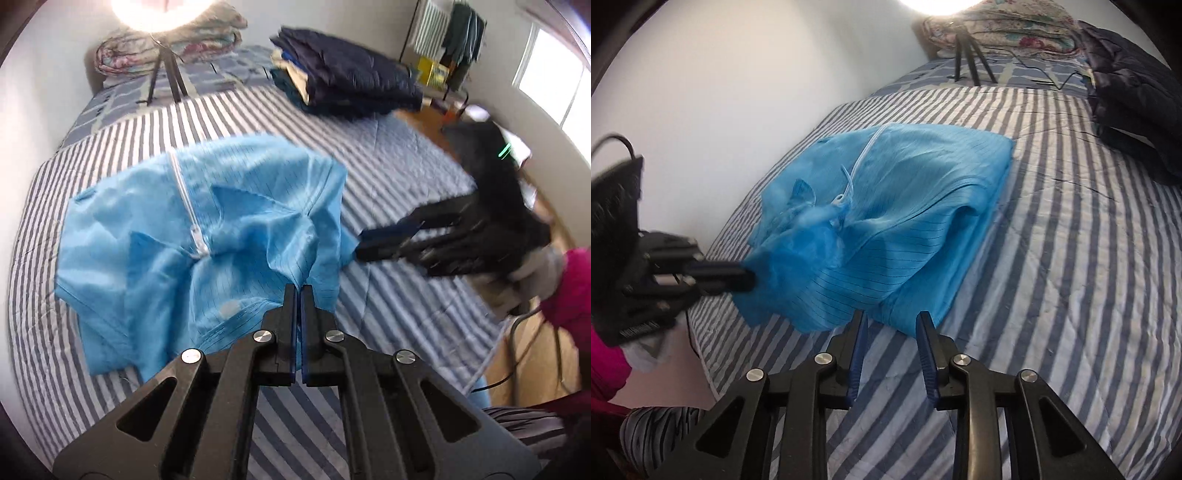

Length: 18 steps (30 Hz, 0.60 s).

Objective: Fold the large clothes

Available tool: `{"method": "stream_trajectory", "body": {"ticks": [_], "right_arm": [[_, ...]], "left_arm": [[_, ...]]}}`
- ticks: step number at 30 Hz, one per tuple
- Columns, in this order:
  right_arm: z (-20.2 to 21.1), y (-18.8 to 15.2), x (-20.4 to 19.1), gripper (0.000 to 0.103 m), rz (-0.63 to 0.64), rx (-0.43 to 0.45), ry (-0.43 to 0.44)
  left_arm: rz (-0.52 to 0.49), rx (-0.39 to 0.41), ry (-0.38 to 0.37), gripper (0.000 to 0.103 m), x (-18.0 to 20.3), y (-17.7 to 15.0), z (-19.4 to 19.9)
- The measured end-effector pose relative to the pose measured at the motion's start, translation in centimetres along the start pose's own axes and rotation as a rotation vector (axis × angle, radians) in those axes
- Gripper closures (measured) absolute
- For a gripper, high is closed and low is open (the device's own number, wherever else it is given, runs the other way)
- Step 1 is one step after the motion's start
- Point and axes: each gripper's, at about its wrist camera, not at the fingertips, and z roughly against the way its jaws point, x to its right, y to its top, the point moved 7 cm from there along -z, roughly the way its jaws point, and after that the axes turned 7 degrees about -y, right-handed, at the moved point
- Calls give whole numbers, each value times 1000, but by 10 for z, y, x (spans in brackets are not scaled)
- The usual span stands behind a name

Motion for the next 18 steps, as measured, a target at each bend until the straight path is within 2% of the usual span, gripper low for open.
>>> {"method": "stream_trajectory", "body": {"ticks": [4,7,13,16,18], "right_arm": [[-14,9,-7,82,-27,9,39],[-25,30,-9,82,-84,36,83],[-47,66,-5,82,-192,91,127],[-59,54,2,82,-179,34,68],[-48,43,3,81,-154,22,73]], "left_arm": [[25,36,-54,103,0,8,19],[16,43,-60,103,3,7,24],[29,13,-103,103,7,-11,8],[41,-15,-93,103,4,-23,-9],[51,-12,-98,103,2,-25,-11]]}}
